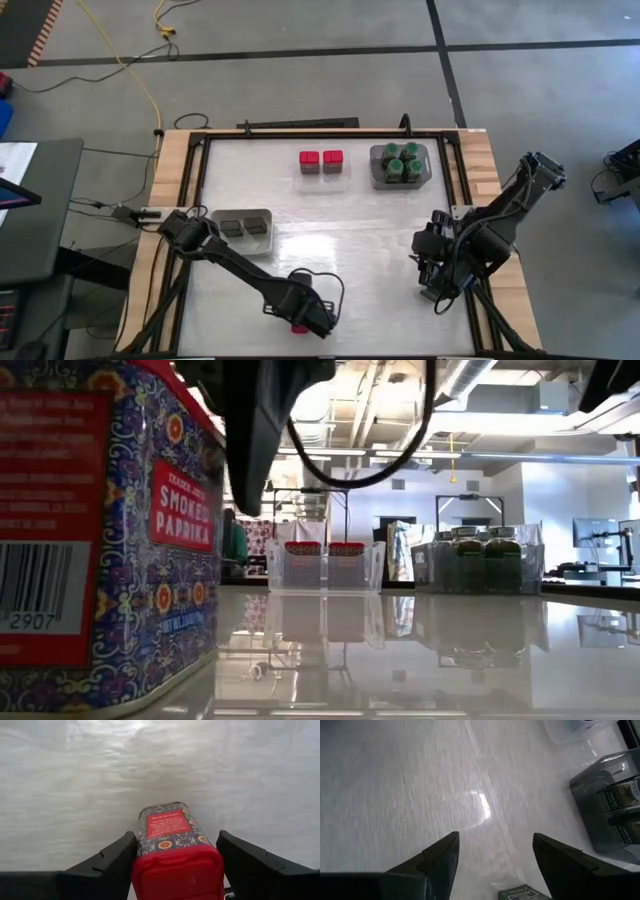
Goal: Sort spices by type
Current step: Put the red seasoning can into the transparent bin
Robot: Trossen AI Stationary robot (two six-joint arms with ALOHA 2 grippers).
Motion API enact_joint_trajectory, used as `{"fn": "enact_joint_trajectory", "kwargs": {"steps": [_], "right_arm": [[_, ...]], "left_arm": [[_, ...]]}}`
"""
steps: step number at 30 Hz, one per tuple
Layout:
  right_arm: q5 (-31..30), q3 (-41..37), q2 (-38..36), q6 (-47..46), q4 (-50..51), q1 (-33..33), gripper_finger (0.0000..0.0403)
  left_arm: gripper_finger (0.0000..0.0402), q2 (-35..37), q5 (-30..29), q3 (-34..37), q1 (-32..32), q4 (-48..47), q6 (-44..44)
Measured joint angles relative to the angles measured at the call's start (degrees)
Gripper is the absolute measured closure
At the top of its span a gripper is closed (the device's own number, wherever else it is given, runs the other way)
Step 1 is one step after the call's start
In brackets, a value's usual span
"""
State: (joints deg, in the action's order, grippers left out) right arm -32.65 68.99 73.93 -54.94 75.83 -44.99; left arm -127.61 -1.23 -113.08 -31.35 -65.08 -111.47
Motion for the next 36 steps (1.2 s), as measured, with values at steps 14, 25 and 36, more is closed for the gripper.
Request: {"fn": "enact_joint_trajectory", "kwargs": {"steps": [14,25,36], "right_arm": [[-0.04,0.0,0.0,-0.02,0.0,0.01,0.0122],[-0.04,0.0,0.0,-0.05,-0.02,0.01,0.0122],[-0.01,0.0,0.0,-0.07,-0.47,0.02,0.0122]], "left_arm": [[0.0141,0.0,3.75,0.0,-0.65,5.38,-2.74],[0.0141,0.0,5.36,0.0,-2.41,7.92,-9.28],[0.0141,0.0,3.45,0.0,-2.08,5.5,-7.62]]}}
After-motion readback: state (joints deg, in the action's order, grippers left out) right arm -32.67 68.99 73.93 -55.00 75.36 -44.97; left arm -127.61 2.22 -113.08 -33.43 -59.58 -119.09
